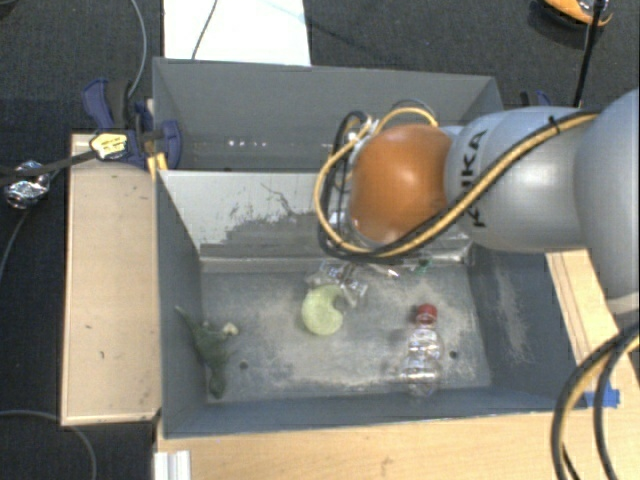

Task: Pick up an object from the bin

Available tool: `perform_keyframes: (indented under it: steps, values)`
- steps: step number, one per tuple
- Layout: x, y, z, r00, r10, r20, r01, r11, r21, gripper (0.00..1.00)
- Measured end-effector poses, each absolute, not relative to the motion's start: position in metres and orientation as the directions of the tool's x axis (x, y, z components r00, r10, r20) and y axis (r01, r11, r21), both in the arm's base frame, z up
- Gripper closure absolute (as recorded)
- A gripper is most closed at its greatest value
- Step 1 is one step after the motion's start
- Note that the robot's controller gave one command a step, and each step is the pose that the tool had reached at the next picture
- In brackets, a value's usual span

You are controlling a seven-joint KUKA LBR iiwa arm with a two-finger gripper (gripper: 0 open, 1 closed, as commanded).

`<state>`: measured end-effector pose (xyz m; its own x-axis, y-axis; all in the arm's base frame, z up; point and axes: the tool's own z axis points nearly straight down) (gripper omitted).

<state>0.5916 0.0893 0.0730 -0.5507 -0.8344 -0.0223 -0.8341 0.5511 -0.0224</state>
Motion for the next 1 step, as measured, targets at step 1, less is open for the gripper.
perform_keyframes:
  steps: [1]
  values:
    - [0.5931, 0.1071, 0.0829, -0.284, -0.958, -0.023, -0.958, 0.285, -0.025, 1.00]
